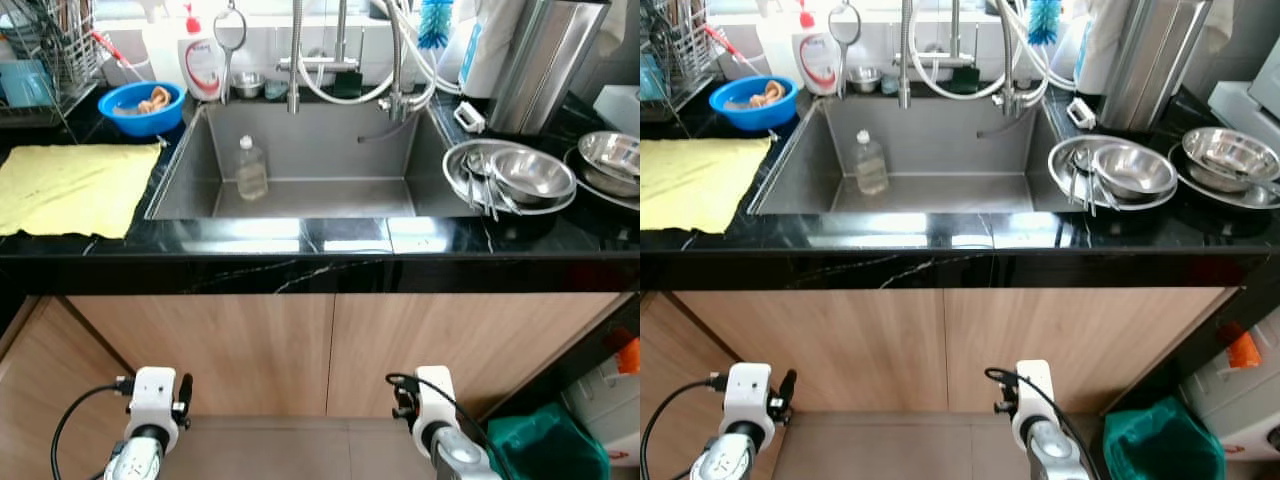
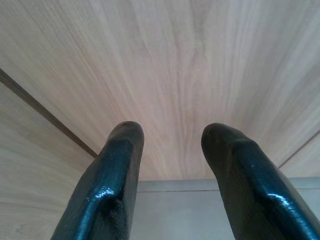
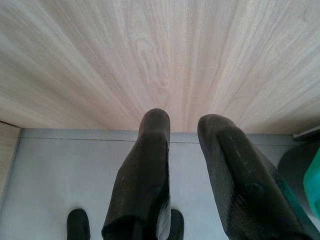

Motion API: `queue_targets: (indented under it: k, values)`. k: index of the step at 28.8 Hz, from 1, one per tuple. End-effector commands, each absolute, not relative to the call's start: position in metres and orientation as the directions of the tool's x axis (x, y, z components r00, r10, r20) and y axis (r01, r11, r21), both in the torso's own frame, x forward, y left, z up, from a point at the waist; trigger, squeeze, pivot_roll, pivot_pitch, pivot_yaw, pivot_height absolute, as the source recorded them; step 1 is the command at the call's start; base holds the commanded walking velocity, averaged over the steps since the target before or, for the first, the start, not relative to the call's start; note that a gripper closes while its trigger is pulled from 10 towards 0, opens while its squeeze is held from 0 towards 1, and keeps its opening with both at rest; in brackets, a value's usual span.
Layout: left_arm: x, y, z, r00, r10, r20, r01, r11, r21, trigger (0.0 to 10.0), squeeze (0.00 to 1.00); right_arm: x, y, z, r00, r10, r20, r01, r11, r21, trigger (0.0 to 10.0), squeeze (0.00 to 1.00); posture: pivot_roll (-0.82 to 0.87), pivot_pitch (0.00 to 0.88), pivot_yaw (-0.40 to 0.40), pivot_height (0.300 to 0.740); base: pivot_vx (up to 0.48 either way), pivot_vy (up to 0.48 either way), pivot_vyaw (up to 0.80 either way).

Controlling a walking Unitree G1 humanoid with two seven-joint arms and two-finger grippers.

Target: Kitchen organization

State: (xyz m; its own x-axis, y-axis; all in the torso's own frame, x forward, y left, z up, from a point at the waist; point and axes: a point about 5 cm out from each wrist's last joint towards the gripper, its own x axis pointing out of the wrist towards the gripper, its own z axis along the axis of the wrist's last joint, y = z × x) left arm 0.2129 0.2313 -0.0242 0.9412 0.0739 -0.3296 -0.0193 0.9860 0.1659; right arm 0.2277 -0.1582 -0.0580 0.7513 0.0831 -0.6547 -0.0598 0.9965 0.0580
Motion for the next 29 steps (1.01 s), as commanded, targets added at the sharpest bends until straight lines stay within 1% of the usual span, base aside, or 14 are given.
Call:
queue_targets:
  k: [1, 4, 6, 9, 10, 11, 12, 13, 18, 19, 21, 22, 28, 29]
  values:
    - [0.213, 0.230, -0.021, 0.950, 0.058, -0.307, -0.005, 0.986, 0.169, 10.0, 0.00, 0.227, -0.158, -0.059, 0.750, 0.071, -0.658, -0.040, 0.997, 0.062, 10.0, 0.00, -0.12, 0.000, 0.012, 0.732, 0.000, 0.000, 0.00]
    - [0.212, 0.230, -0.020, 0.951, 0.048, -0.306, 0.004, 0.986, 0.168, 10.0, 0.00, 0.227, -0.158, -0.059, 0.748, 0.068, -0.660, -0.036, 0.997, 0.062, 10.0, 0.00, -0.12, 0.000, 0.013, 0.732, 0.000, 0.000, 0.00]
    - [0.211, 0.229, -0.021, 0.949, 0.038, -0.312, 0.017, 0.985, 0.170, 10.0, 0.00, 0.229, -0.158, -0.057, 0.752, 0.069, -0.655, -0.063, 0.997, 0.032, 10.0, 0.00, -0.12, 0.000, 0.015, 0.732, 0.000, 0.000, 0.00]
    - [0.213, 0.229, -0.019, 0.950, 0.038, -0.310, 0.016, 0.985, 0.170, 10.0, 0.00, 0.231, -0.160, -0.056, 0.765, 0.048, -0.642, -0.059, 0.998, 0.004, 10.0, 0.00, -0.12, 0.000, 0.015, 0.732, 0.000, 0.000, 0.00]
    - [0.215, 0.229, -0.018, 0.951, 0.038, -0.307, 0.015, 0.986, 0.169, 10.0, 0.00, 0.234, -0.161, -0.052, 0.792, 0.038, -0.609, -0.090, 0.994, -0.055, 10.0, 0.00, -0.12, 0.000, 0.015, 0.732, 0.000, 0.000, 0.00]
    - [0.215, 0.229, -0.018, 0.951, 0.038, -0.307, 0.015, 0.986, 0.169, 10.0, 0.00, 0.234, -0.161, -0.052, 0.792, 0.038, -0.609, -0.090, 0.994, -0.055, 10.0, 0.00, -0.12, 0.000, 0.015, 0.732, 0.000, 0.000, 0.00]
    - [0.217, 0.229, -0.017, 0.952, 0.034, -0.306, 0.019, 0.985, 0.170, 10.0, 0.00, 0.237, -0.160, -0.049, 0.807, 0.057, -0.588, -0.140, 0.985, -0.097, 10.0, 0.00, -0.11, 0.000, 0.014, 0.732, 0.000, 0.000, 0.00]
    - [0.218, 0.228, -0.017, 0.952, 0.032, -0.305, 0.022, 0.985, 0.171, 10.0, 0.00, 0.238, -0.159, -0.048, 0.809, 0.069, -0.584, -0.158, 0.982, -0.102, 10.0, 0.00, -0.11, 0.000, 0.014, 0.732, 0.000, 0.000, 0.00]
    - [0.218, 0.226, -0.016, 0.953, 0.029, -0.302, 0.023, 0.986, 0.166, 10.0, 0.00, 0.234, -0.157, -0.054, 0.758, 0.088, -0.646, -0.153, 0.987, -0.045, 10.0, 0.00, -0.09, 0.000, 0.009, 0.732, 0.000, 0.000, 0.00]
    - [0.218, 0.226, -0.016, 0.953, 0.031, -0.303, 0.020, 0.986, 0.164, 10.0, 0.00, 0.232, -0.157, -0.056, 0.738, 0.084, -0.670, -0.135, 0.991, -0.024, 10.0, 0.00, -0.09, 0.000, 0.009, 0.732, 0.000, 0.000, 0.00]
    - [0.218, 0.225, -0.016, 0.952, 0.031, -0.304, 0.020, 0.986, 0.163, 10.0, 0.00, 0.231, -0.157, -0.057, 0.727, 0.078, -0.682, -0.120, 0.993, -0.015, 10.0, 0.00, -0.08, 0.000, 0.008, 0.732, 0.000, 0.000, 0.00]
    - [0.217, 0.224, -0.017, 0.951, 0.025, -0.309, 0.027, 0.986, 0.162, 10.0, 0.00, 0.229, -0.156, -0.060, 0.702, 0.082, -0.708, -0.100, 0.995, 0.015, 10.0, 0.00, -0.09, 0.000, 0.012, 0.732, 0.000, 0.000, 0.00]
    - [0.216, 0.221, -0.019, 0.947, 0.015, -0.321, 0.038, 0.986, 0.159, 10.0, 0.00, 0.224, -0.154, -0.064, 0.640, 0.118, -0.759, -0.138, 0.990, 0.038, 10.0, 0.00, -0.09, 0.000, 0.018, 0.732, 0.000, 0.000, 0.00]
    - [0.216, 0.221, -0.019, 0.947, 0.015, -0.321, 0.038, 0.986, 0.159, 10.0, 0.00, 0.224, -0.154, -0.064, 0.640, 0.118, -0.759, -0.138, 0.990, 0.038, 10.0, 0.00, -0.09, 0.000, 0.018, 0.732, 0.000, 0.000, 0.00]
